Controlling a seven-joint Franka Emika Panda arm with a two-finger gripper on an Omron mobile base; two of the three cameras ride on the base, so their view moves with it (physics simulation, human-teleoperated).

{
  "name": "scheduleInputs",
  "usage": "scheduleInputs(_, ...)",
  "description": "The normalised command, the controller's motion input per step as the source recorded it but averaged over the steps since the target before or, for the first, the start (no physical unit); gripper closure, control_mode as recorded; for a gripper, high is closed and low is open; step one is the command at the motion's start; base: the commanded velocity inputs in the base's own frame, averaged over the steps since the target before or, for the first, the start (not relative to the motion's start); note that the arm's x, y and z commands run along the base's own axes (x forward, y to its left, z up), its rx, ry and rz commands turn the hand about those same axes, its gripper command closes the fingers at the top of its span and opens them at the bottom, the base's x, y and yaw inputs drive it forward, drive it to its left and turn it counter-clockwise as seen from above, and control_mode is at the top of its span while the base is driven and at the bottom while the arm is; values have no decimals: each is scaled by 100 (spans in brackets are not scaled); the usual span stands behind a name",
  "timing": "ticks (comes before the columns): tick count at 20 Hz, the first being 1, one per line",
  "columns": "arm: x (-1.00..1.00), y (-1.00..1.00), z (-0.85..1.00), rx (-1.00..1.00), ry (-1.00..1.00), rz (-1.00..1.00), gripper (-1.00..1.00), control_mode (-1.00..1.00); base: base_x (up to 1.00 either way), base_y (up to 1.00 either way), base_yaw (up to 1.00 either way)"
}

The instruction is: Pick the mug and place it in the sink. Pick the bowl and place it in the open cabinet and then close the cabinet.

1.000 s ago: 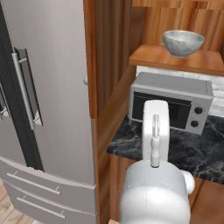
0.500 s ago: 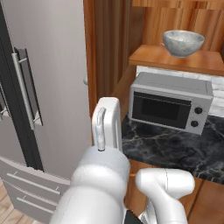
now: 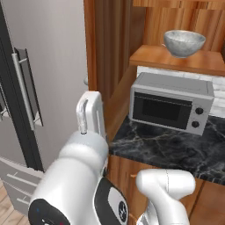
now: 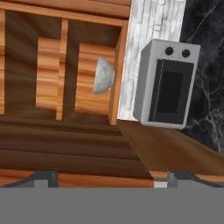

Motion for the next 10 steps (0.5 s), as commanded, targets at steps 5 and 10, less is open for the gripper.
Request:
scheduleInputs(5, 53, 59, -6, -1, 0, 0, -100, -100, 0, 0, 0)
scheduleInputs(10, 49, 31, -5, 0, 0, 0, -100, -100, 0, 0, 0)
